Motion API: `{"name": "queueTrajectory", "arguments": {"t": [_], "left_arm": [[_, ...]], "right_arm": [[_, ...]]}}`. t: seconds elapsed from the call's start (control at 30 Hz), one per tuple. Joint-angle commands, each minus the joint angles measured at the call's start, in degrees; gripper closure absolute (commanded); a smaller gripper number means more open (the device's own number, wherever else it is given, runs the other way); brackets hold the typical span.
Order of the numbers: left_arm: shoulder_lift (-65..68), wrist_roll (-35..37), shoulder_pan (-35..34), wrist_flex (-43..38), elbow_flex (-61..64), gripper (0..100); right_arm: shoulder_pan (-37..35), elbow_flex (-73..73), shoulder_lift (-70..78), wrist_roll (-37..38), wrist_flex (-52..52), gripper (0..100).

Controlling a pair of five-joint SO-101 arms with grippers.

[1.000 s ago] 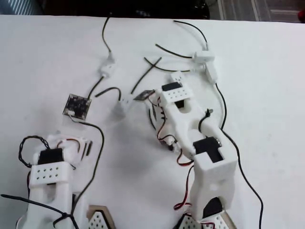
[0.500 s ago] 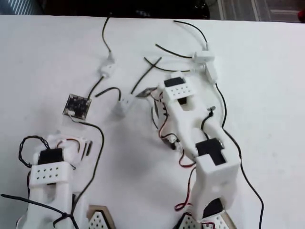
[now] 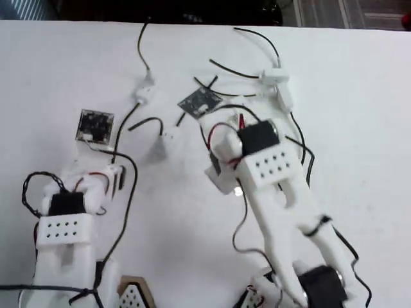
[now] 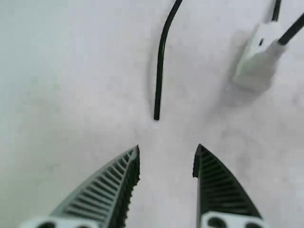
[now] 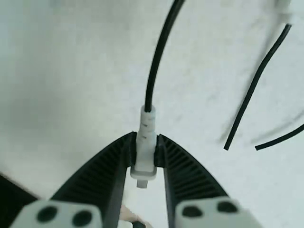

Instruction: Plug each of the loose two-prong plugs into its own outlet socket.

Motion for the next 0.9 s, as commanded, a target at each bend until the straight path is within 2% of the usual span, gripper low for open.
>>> {"name": "queueTrajectory", "arguments": {"t": [0.0,0.1,0.17,0.37,0.53,0.87], "left_arm": [[-1.10,5.89,6.46,-0.62,-5.63,80],[-1.10,9.58,9.01,-0.97,-7.82,80],[-1.10,10.73,10.33,-1.05,-9.49,80],[-0.75,10.81,13.85,-1.05,-13.36,80],[-1.10,10.46,17.71,-1.05,-14.42,80],[-4.35,8.70,26.77,1.58,-13.89,80]], "right_arm": [[-4.70,4.04,-7.96,-7.12,-6.55,98.1],[-8.22,9.32,-11.74,-15.47,-13.41,98.1],[-10.15,12.66,-13.76,-18.11,-18.33,98.1],[-15.96,21.54,-19.82,-18.55,-28.97,98.1],[-16.40,27.87,-23.96,-18.64,-36.00,98.1],[-16.13,32.18,-26.42,-18.64,-38.81,98.1]]}}
